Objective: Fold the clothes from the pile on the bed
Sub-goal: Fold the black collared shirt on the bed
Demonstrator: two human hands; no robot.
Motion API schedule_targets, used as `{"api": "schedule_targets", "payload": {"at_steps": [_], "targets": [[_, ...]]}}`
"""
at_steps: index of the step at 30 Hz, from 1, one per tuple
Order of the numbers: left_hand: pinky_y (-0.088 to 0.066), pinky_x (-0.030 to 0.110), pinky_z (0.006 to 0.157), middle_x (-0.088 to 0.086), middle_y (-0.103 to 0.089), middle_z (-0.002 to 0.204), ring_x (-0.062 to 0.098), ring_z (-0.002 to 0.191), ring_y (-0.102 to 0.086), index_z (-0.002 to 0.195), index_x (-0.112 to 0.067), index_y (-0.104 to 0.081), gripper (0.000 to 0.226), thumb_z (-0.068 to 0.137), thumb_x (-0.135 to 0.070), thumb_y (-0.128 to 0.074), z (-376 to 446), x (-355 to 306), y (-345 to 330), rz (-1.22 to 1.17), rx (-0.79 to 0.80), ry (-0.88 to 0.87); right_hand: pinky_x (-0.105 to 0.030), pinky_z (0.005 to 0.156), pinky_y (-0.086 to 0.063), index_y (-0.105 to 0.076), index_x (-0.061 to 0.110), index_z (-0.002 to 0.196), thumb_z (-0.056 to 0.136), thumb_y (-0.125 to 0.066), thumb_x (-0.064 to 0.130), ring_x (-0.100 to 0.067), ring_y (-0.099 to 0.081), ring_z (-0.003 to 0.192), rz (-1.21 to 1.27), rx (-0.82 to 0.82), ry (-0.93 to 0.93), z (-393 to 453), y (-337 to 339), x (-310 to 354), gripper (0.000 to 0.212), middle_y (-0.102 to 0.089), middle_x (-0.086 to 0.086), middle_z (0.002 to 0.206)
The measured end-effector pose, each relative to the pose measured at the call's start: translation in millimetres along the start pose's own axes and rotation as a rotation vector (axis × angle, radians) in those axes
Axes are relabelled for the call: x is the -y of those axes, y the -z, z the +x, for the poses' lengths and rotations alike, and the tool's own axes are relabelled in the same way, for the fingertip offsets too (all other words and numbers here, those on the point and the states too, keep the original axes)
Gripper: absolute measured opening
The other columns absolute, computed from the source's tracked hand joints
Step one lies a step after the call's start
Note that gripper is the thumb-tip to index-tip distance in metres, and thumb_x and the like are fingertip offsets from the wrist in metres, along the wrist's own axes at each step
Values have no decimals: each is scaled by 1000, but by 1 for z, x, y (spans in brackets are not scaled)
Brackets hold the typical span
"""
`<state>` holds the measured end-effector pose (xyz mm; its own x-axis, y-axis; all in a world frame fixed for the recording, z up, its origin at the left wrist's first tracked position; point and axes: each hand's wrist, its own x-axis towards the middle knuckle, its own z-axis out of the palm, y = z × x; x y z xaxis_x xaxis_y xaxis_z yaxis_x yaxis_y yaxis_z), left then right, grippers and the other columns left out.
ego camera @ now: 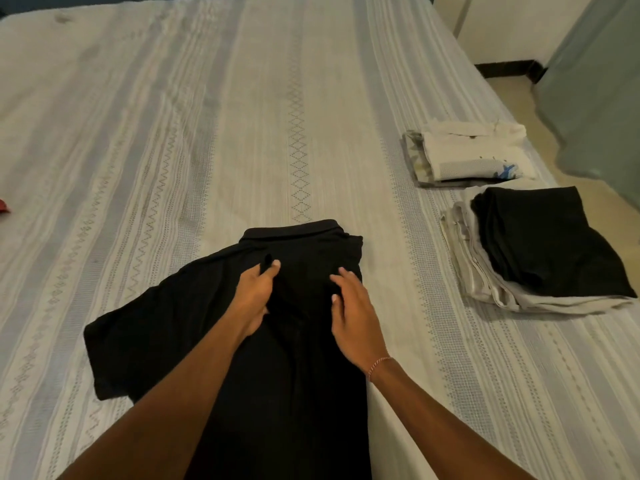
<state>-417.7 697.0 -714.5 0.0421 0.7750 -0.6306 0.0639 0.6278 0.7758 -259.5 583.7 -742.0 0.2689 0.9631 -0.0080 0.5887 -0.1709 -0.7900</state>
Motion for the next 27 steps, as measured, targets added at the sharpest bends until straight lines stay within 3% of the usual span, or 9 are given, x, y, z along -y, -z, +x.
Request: {"api": "schedule_targets", "payload": {"at_steps": [3, 6, 10, 13, 16, 18, 20, 24, 27], "targets": [[-47, 58, 104, 3, -63, 135, 26, 125, -59, 142, -18, -53, 47, 103, -45, -49, 6, 13, 16, -113, 15, 70, -34, 125, -19, -37, 11, 153, 108, -41, 21, -20, -17, 154, -173, 3, -13, 18, -13, -17, 46, -22, -5, 166], [-46, 62, 102, 5, -61, 134, 28, 124, -58, 143, -15, -48, 52, 103, -49, -44, 4, 17, 22, -150, -36, 100, -46, 127, -9, -17, 14, 160, 109, -35, 35, -27, -3, 156, -324, 107, -20, 41, -23, -27, 58, -4, -7, 169], [-51, 59, 97, 7, -61, 136, 27, 122, -59, 144, -13, -47, 58, 103, -53, -41, 9, 19, 33, -117, -45, 100, -53, 125, 0, -11, 27, 162, 102, -29, 61, -36, 7, 154, -532, 166, 13, 66, -21, -43, 71, 3, -7, 169], [-61, 50, 79, 5, -63, 119, 24, 108, -62, 131, -9, -54, 53, 104, -52, -38, 13, 19, 40, 65, -72, 18, -60, 123, 3, -4, 33, 161, 92, -25, 80, -39, 9, 154, -642, 220, 19, 77, -20, -47, 86, 8, -6, 169], [-62, 41, 56, 5, -62, 104, 26, 92, -65, 109, -9, -58, 44, 103, -49, -43, 15, 23, 44, 267, -141, -92, -63, 117, 13, -6, 29, 161, 84, -21, 89, -43, 10, 153, -727, 127, 8, 65, -25, -31, 100, 7, -14, 168], [-59, 35, 52, 12, -69, 86, 25, 64, -72, 88, -5, -55, 48, 103, -49, -44, 15, 26, 46, 511, -222, -192, -65, 120, 6, -10, 22, 162, 88, -21, 85, -43, 8, 153, -735, 91, 56, 46, -35, -22, 97, 3, -18, 168], [-57, 33, 56, 12, -67, 63, 18, 41, -65, 79, -10, -53, 48, 103, -50, -43, 18, 28, 49, 710, -284, -265, -64, 121, 1, -9, 21, 162, 89, -19, 84, -42, 6, 154, -711, 134, 74, 31, -48, -20, 97, 2, -17, 168], [-53, 29, 54, 10, -67, 68, 19, 41, -65, 82, -11, -54, 44, 102, -50, -48, 20, 29, 49, 696, -309, -211, -59, 124, -7, -24, 16, 159, 99, -21, 69, -36, -3, 155, -650, 49, 73, 19, -55, -14, 80, -13, -17, 167], [-45, 21, 44, 12, -65, 77, 22, 50, -68, 74, -12, -48, 42, 101, -44, -53, 22, 32, 49, 673, -335, -200, -47, 112, -38, -56, 15, 138, 103, -31, 61, -26, -39, 141, -476, -17, 171, -12, -66, 5, 63, -46, -9, 150]]}}
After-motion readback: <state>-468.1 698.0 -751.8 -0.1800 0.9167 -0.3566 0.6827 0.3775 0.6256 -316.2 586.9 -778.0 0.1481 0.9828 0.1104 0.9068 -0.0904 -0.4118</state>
